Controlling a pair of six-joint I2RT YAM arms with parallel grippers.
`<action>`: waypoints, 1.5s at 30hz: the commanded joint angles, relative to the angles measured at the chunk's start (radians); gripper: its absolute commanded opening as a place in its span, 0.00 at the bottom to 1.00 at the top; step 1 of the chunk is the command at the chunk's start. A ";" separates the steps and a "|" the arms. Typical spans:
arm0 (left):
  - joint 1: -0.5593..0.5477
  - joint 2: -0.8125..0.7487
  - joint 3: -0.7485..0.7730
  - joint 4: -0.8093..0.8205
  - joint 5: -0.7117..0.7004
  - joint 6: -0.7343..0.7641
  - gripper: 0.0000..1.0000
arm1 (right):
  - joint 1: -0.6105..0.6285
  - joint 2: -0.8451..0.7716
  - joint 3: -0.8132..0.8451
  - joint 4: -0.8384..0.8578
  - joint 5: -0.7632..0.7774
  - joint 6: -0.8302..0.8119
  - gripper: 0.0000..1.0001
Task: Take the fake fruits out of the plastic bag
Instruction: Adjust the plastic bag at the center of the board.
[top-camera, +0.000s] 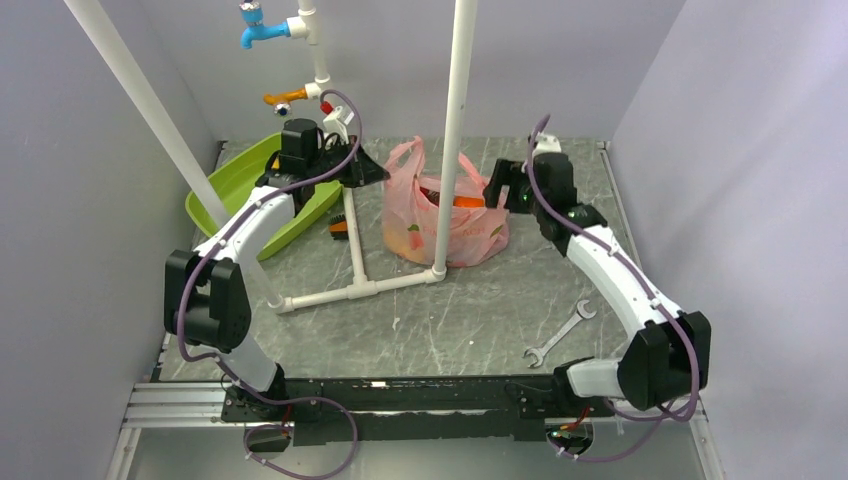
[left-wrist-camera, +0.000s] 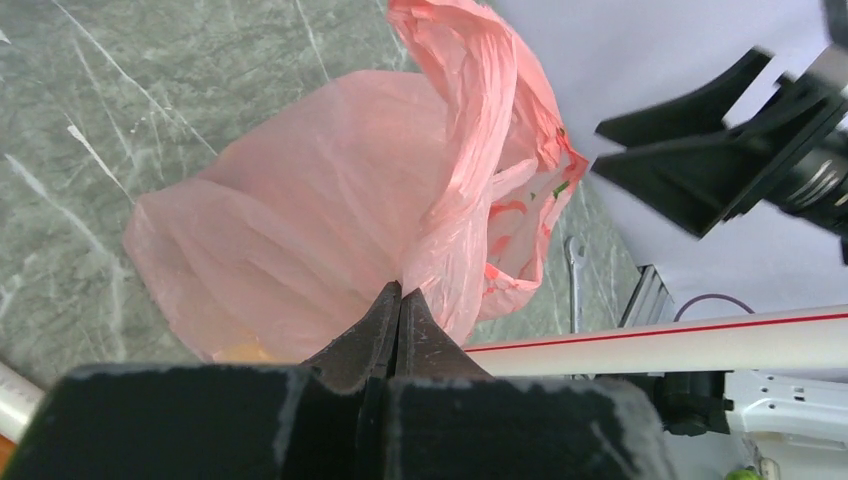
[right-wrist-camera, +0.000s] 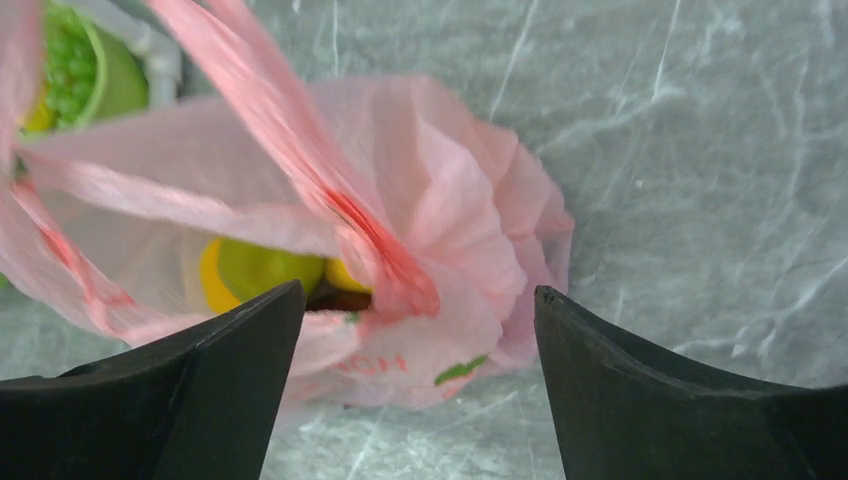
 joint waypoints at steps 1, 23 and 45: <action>-0.002 -0.010 0.012 0.067 0.067 -0.043 0.00 | -0.001 0.061 0.222 -0.149 0.057 0.014 0.90; -0.071 0.021 0.047 -0.006 0.055 0.004 0.00 | 0.187 0.495 0.649 -0.188 0.284 -0.079 0.89; -0.071 0.010 0.057 -0.041 0.033 0.019 0.00 | 0.215 0.529 0.567 -0.042 -0.013 -0.273 0.95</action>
